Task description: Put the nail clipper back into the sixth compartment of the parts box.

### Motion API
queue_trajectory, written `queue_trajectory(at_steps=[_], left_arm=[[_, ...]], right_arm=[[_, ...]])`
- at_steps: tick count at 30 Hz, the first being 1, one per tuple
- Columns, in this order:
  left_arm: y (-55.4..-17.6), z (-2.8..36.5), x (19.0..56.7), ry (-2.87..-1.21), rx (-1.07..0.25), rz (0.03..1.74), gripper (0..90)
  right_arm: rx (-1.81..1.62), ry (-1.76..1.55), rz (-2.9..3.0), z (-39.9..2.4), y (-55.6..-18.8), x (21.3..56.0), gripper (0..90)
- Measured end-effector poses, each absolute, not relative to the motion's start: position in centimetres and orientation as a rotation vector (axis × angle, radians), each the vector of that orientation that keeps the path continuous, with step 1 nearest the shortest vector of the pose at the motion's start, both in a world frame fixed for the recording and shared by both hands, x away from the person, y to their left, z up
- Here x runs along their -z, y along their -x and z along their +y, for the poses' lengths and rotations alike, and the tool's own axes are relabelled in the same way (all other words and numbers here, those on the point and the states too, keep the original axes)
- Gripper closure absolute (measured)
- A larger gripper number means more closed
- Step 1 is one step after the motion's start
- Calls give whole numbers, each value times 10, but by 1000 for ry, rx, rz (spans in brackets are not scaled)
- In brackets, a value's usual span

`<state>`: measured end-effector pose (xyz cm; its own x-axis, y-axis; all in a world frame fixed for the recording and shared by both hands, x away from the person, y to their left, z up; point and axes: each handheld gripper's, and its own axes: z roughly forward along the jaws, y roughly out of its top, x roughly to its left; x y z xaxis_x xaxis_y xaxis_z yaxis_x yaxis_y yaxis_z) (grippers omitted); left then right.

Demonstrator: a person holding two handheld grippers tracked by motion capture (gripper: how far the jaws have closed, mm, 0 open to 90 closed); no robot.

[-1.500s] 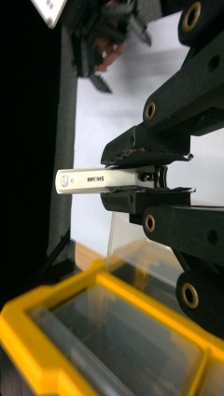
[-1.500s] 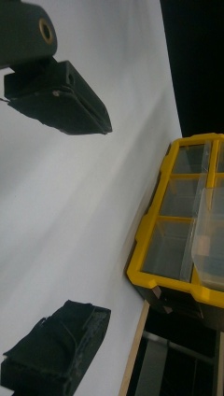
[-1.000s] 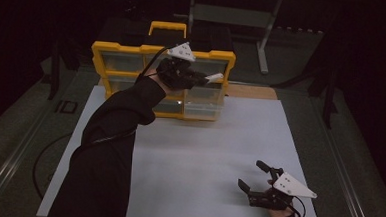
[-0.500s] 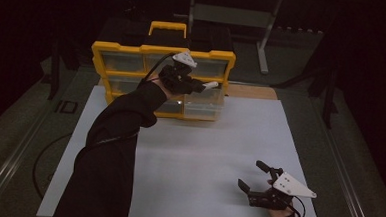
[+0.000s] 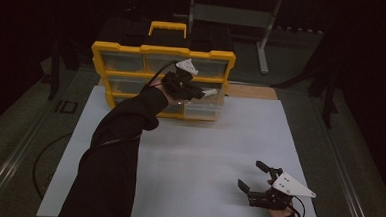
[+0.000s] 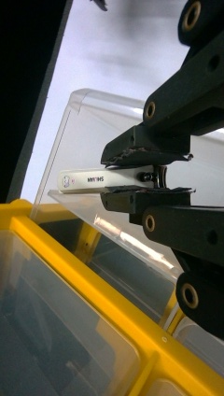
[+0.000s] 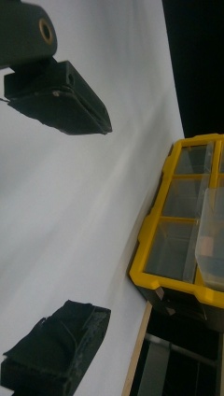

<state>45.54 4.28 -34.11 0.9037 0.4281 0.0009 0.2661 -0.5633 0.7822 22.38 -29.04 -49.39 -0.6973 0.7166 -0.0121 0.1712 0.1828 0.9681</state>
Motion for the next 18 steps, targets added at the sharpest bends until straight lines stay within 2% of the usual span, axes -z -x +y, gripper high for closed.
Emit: queue_trajectory(at_steps=[1,4,8,16,18], left_arm=[[-455,43,341,-2181,-249,495,763],[-456,45,339,-2124,-217,534,463],[-453,48,336,-2121,-175,517,216],[-447,48,334,-2114,-164,510,15],[-446,49,333,-2107,-148,511,14]], right_arm=[[-1536,-831,1997,-290,-224,494,99],[-1538,-832,1996,-290,-224,494,99],[-1536,-832,1996,-290,-223,494,99],[-1535,-834,1996,-290,-223,493,99],[-1533,-833,1996,-290,-223,493,99]])
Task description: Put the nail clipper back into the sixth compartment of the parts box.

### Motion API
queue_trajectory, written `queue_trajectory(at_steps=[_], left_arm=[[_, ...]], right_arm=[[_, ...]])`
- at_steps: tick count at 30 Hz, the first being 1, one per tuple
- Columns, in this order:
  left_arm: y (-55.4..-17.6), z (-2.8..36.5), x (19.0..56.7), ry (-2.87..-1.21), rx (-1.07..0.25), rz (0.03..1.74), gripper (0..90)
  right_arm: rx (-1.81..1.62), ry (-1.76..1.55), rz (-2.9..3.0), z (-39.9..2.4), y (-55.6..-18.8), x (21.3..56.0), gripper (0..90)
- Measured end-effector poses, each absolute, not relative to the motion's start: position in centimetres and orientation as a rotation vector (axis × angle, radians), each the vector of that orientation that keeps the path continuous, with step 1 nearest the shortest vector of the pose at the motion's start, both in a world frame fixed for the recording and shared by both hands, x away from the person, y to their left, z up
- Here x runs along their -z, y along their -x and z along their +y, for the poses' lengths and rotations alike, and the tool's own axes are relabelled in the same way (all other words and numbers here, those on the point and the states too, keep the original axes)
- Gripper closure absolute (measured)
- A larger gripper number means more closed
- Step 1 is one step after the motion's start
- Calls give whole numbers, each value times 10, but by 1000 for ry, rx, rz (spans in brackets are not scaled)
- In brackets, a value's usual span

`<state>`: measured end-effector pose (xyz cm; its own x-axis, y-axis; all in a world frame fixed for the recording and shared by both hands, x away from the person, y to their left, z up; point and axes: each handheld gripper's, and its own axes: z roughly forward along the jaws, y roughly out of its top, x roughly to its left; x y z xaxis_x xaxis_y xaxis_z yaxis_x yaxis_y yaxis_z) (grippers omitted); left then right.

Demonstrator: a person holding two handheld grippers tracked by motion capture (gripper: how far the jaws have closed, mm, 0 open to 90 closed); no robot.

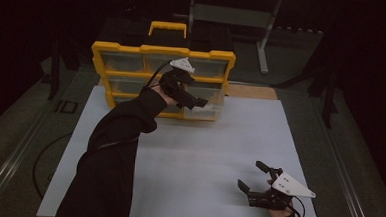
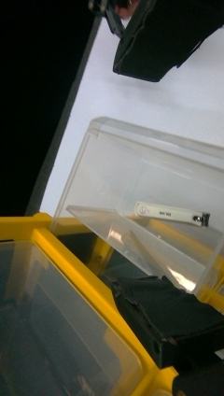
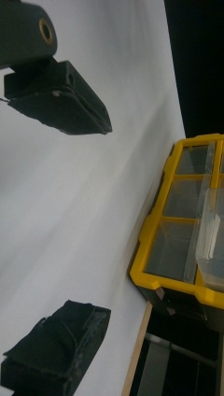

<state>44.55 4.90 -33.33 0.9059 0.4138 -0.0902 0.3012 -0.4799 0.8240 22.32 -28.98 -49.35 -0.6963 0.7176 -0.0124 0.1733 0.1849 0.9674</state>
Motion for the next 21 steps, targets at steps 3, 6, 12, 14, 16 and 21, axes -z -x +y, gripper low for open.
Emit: queue_trajectory(at_steps=[3,6,12,14,16,21], left_arm=[[-443,50,329,-2091,-134,511,14],[-440,51,325,-2083,-147,508,14],[-436,55,322,-2073,-176,511,13],[-436,55,322,-2073,-176,511,13],[-435,56,322,-2081,-172,509,13],[-433,58,320,-2079,-180,502,14]], right_arm=[[-1530,-832,1996,-290,-223,494,99],[-1531,-836,1997,-291,-223,494,99],[-1526,-836,1997,-291,-222,494,99],[-1526,-835,1997,-291,-222,494,99],[-1521,-832,2000,-290,-222,494,99],[-1525,-838,1994,-290,-222,493,99]])
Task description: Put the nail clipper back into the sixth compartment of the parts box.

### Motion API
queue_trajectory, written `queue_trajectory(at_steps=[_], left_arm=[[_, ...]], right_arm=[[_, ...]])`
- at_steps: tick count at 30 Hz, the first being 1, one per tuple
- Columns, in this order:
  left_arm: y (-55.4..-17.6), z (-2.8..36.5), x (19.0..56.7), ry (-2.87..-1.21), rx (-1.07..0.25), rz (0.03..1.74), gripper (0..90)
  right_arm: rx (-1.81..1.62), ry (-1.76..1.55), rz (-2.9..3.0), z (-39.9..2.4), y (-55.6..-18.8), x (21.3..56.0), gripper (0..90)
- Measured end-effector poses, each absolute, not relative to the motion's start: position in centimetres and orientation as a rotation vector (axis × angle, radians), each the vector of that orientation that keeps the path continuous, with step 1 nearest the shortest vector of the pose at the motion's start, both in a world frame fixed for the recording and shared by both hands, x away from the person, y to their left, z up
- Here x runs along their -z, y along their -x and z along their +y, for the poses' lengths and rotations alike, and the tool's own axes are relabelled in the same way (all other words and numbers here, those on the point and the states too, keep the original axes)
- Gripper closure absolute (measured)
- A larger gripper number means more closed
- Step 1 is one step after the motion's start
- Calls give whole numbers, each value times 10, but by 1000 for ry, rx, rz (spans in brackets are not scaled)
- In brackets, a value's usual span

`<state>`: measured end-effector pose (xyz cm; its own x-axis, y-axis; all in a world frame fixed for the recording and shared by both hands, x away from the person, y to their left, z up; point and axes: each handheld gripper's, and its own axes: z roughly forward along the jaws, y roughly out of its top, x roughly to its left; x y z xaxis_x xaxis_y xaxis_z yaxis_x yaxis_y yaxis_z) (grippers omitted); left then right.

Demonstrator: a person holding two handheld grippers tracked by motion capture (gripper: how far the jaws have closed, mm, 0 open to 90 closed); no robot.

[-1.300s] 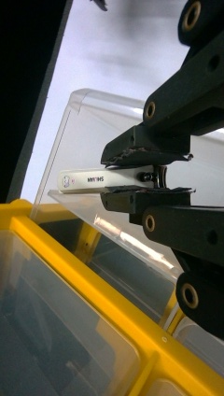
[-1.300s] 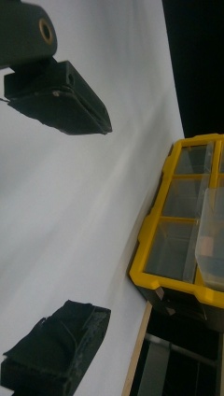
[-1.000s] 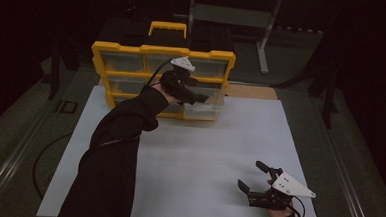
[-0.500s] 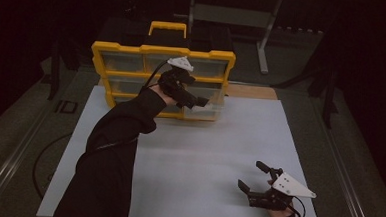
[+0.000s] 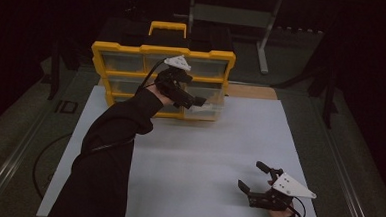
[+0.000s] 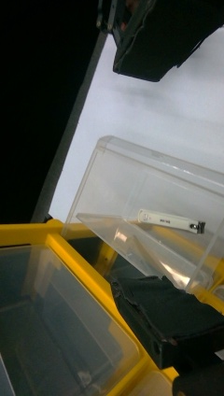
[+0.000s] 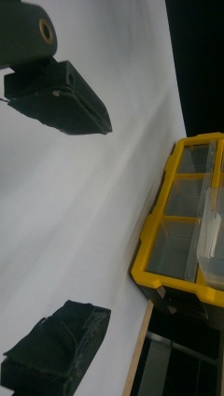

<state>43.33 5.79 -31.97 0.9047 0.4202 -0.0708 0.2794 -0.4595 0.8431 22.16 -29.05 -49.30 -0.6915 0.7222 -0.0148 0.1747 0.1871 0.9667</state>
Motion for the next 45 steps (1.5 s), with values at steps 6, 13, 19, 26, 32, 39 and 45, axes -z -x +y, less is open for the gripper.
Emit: queue_trajectory(at_steps=[6,13,19,26,32,39,45], left_arm=[[-426,64,320,-2048,-182,490,14],[-416,75,327,-2040,-191,492,14],[-408,89,332,-2022,-185,492,13],[-390,117,346,-1974,-191,512,14],[-376,132,356,-1956,-190,516,13],[-355,143,368,-1933,-186,497,13],[-340,149,379,-1895,-184,492,13]], right_arm=[[-1527,-837,1997,-290,-222,493,99],[-1530,-841,1995,-290,-223,493,99],[-1528,-838,1993,-290,-222,492,99],[-1527,-845,1994,-289,-223,493,99],[-1521,-838,1997,-288,-223,493,99],[-1519,-840,1998,-288,-223,493,99],[-1515,-831,2001,-287,-223,493,99]])
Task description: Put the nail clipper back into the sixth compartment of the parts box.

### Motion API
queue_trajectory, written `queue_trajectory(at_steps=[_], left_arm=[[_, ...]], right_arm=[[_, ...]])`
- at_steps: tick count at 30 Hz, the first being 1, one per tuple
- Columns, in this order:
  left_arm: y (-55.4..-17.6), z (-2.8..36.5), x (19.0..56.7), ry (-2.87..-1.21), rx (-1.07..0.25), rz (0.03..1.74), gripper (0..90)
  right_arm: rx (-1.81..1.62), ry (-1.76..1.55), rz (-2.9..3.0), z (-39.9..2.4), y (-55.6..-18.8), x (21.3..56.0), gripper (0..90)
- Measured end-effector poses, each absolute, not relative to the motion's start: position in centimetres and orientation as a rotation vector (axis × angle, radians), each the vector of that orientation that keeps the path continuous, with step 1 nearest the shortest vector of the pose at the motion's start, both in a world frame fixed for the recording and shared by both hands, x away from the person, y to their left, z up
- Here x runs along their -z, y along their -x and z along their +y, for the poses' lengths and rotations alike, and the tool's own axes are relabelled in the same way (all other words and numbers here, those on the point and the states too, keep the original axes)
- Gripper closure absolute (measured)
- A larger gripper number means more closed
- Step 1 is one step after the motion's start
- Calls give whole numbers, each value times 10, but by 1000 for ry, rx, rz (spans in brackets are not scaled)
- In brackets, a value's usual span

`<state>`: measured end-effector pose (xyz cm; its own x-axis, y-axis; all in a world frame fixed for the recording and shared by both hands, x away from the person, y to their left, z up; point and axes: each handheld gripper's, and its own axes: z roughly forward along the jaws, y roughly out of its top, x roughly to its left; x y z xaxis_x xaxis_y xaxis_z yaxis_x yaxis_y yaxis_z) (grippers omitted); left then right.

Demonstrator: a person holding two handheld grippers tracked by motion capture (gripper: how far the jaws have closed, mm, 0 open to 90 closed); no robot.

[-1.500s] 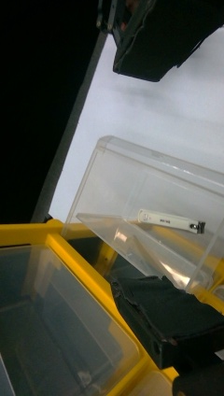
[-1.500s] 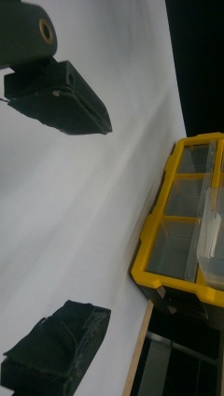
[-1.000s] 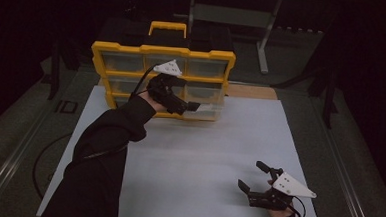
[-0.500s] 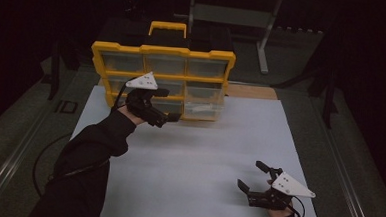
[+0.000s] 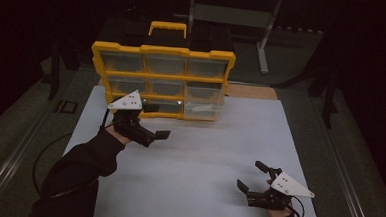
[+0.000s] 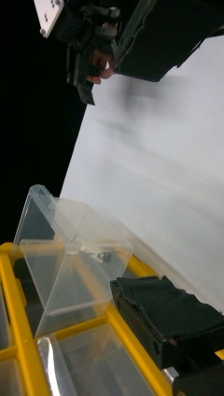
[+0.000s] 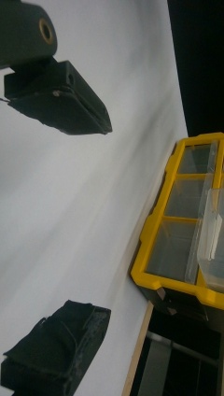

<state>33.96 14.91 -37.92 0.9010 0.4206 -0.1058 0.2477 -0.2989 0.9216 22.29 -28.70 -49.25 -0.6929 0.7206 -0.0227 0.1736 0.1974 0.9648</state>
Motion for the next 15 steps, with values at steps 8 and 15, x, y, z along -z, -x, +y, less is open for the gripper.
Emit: queue_trajectory(at_steps=[8,15], left_arm=[[-325,159,400,-1874,-196,517,14],[-311,174,419,-1865,-211,528,14]], right_arm=[[-1518,-829,2005,-287,-223,493,99],[-1515,-831,2010,-286,-223,493,99]])
